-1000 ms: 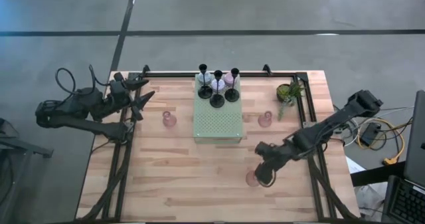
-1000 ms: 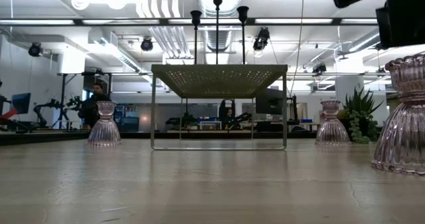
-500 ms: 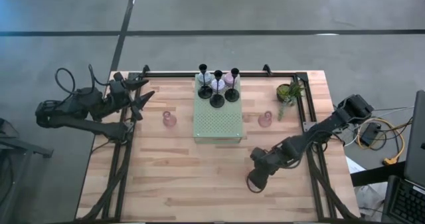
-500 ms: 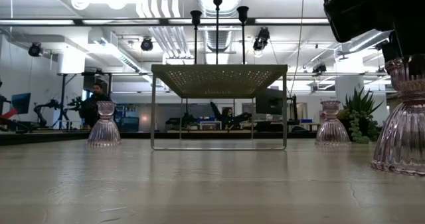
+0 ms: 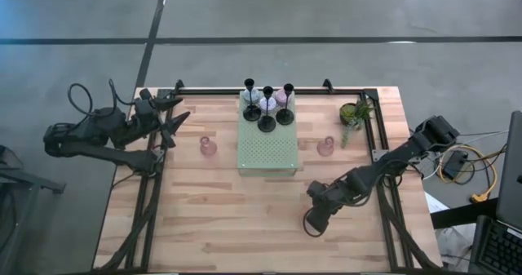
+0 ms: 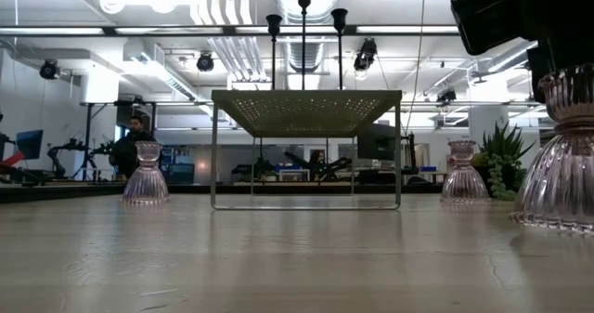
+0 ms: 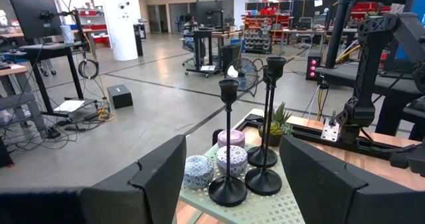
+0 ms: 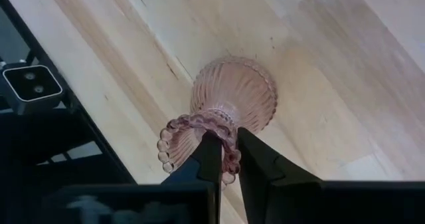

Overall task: Pick & Place candle stick holders
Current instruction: Put the bottom pink candle holder on the shelf

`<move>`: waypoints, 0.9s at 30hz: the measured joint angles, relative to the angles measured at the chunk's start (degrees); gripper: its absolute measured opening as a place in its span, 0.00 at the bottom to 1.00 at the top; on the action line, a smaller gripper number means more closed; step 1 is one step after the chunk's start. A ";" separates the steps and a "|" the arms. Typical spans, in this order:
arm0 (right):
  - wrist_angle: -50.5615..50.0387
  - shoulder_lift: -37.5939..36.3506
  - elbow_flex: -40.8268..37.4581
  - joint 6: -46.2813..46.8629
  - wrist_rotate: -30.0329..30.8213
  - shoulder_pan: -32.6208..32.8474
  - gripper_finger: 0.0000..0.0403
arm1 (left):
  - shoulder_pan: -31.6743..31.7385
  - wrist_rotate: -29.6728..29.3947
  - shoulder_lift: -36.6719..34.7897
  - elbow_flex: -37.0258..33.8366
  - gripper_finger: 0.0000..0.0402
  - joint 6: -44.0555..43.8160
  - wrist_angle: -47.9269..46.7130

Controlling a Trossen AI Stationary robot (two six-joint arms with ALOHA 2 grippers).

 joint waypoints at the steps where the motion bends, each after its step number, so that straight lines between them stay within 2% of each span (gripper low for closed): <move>1: -0.03 0.00 0.02 -0.10 -0.06 0.00 0.05 | -0.01 0.01 0.00 0.00 0.62 0.00 0.00; 8: -4.66 -1.14 5.41 -5.58 -0.50 -2.18 0.05 | -0.01 0.00 0.00 0.02 0.62 0.00 0.00; 13: -18.28 -0.94 16.39 -15.25 -0.43 -6.32 0.04 | -0.01 0.00 0.07 0.02 0.62 0.00 0.00; 21: -29.89 1.09 34.05 -32.21 0.22 -16.78 0.04 | -0.01 0.00 0.04 0.02 0.62 0.00 0.28; 27: -37.10 6.85 45.35 -43.93 0.23 -23.17 0.04 | -0.01 0.00 0.04 0.02 0.62 0.02 0.42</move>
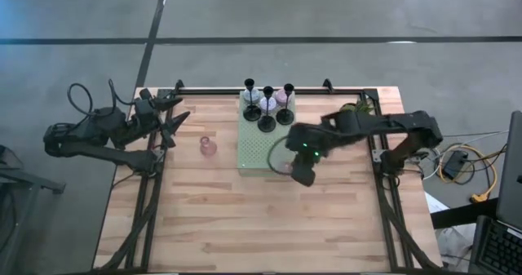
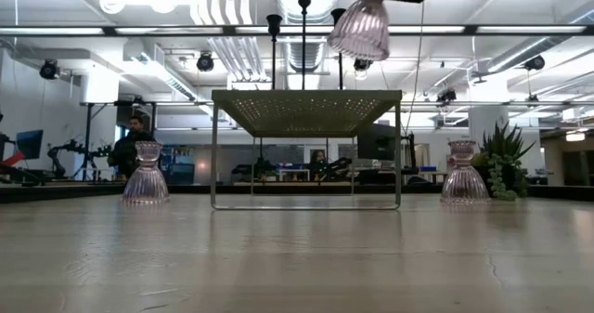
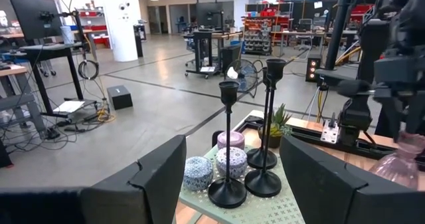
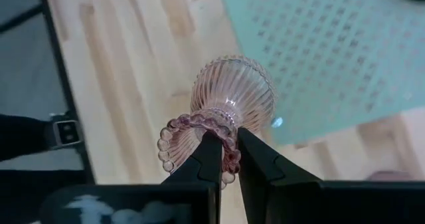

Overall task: Pick & Place candle stick holders
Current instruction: Put the bottom pink candle holder on the shelf

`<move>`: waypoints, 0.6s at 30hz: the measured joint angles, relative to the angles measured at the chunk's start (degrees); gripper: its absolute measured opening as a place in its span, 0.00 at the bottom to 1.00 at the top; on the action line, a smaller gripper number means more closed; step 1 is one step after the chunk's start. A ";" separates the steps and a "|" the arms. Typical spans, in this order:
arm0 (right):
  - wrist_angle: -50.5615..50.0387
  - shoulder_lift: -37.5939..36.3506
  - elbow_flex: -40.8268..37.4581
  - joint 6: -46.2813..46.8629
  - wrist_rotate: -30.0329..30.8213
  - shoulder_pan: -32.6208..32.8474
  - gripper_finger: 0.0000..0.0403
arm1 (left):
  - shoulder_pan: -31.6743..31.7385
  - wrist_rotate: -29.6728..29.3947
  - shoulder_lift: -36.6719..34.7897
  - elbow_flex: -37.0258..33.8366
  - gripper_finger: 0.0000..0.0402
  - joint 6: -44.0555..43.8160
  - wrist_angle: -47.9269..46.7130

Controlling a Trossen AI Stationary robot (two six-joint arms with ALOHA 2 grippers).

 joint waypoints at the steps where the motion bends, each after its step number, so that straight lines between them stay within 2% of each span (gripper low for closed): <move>1: -0.86 1.22 1.50 -1.32 -0.02 -0.74 0.04 | 0.00 -0.02 0.00 0.02 0.62 0.00 0.04; 10: -1.95 9.88 9.00 -5.46 1.51 -5.75 0.04 | 0.00 0.00 0.11 -0.11 0.62 -0.02 0.04; 18: -1.93 13.87 11.82 -6.43 1.48 -8.09 0.04 | 0.00 0.00 0.12 -0.09 0.62 -0.02 0.03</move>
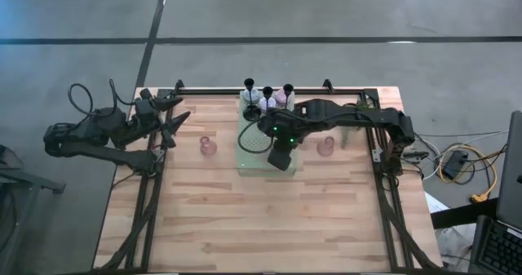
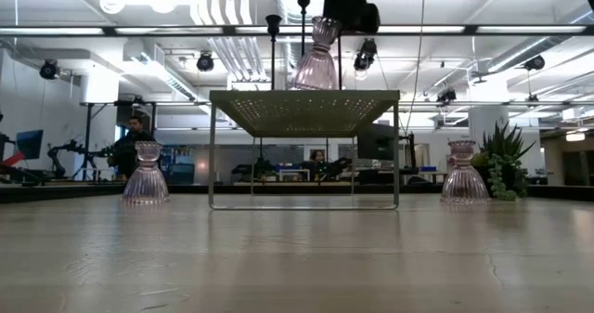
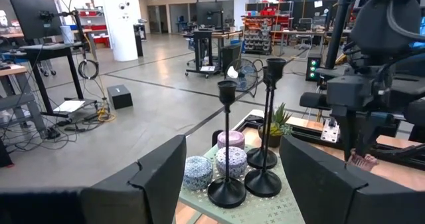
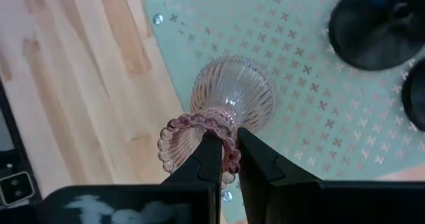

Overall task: Pick & Place candle stick holders
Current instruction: Put the bottom pink candle holder on the shelf

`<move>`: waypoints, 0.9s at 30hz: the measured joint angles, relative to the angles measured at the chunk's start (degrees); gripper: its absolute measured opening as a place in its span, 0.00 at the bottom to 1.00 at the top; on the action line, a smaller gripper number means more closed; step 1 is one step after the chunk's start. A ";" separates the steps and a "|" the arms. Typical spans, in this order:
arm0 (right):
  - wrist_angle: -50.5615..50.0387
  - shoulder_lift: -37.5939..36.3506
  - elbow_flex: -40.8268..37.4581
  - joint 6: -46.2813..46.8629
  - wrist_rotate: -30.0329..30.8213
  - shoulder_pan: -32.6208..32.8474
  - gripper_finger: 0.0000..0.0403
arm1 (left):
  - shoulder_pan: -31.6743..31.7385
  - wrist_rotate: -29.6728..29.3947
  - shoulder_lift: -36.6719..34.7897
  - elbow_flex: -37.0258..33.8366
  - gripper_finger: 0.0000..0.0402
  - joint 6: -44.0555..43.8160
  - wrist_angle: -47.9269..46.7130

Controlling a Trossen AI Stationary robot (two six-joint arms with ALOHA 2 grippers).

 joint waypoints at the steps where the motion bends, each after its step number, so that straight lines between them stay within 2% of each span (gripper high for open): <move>1: 0.31 0.07 0.13 -0.12 -0.02 -0.12 0.04 | 0.02 -0.01 0.00 0.03 0.62 0.01 0.01; 9: 0.20 -0.20 0.10 -0.97 1.49 -1.47 0.05 | 0.02 -0.02 -0.01 0.05 0.62 0.00 -0.01; 18: 1.88 -0.20 0.49 -2.90 1.53 -1.53 0.27 | 0.00 0.00 0.01 0.09 0.62 0.00 0.06; 27: 3.51 -0.33 -0.09 -4.53 5.15 -1.55 0.35 | 0.02 0.00 0.05 0.18 0.62 -0.02 0.33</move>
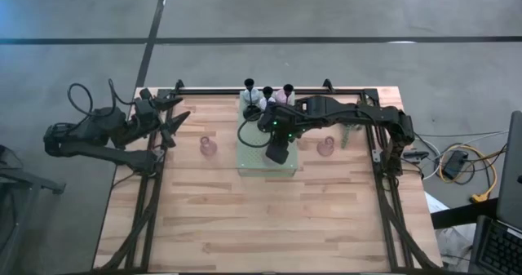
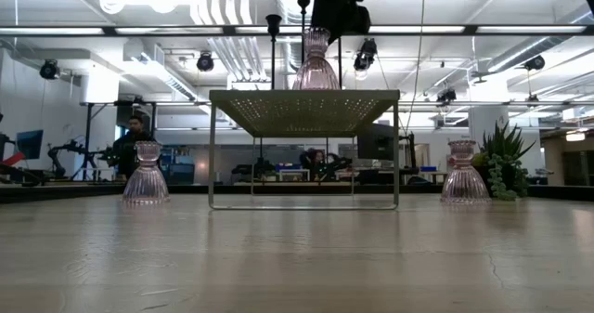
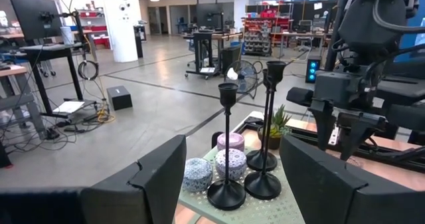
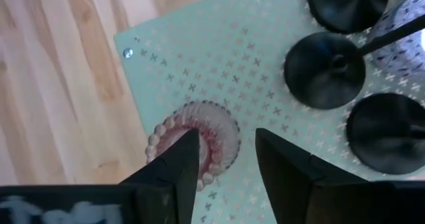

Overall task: Pick & Place candle stick holders
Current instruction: Put the bottom pink candle holder on the shelf

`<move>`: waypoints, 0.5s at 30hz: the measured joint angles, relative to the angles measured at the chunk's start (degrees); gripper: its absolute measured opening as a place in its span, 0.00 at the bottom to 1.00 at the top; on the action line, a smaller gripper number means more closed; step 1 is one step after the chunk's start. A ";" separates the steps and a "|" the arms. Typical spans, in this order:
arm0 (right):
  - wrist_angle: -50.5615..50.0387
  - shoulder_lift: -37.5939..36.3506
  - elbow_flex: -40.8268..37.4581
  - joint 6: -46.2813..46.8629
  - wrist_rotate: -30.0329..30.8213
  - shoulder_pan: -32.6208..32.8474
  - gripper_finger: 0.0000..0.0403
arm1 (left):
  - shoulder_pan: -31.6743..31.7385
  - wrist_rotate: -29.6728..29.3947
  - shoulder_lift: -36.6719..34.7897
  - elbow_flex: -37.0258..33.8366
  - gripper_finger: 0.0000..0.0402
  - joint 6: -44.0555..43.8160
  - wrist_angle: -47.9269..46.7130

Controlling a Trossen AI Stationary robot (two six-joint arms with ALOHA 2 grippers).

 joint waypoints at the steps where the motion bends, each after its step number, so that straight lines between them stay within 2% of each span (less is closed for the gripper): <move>1: 0.11 0.00 0.00 -0.25 0.51 0.02 0.36 | 0.00 0.00 0.00 -0.06 0.62 0.00 0.18; 8: -0.11 -0.11 2.84 -1.47 0.73 0.18 0.34 | -0.02 0.00 0.00 -0.06 0.62 0.00 0.19; 15: -4.31 -1.87 9.66 -1.38 0.91 2.69 0.33 | 0.00 -0.01 -0.07 0.00 0.62 0.00 0.18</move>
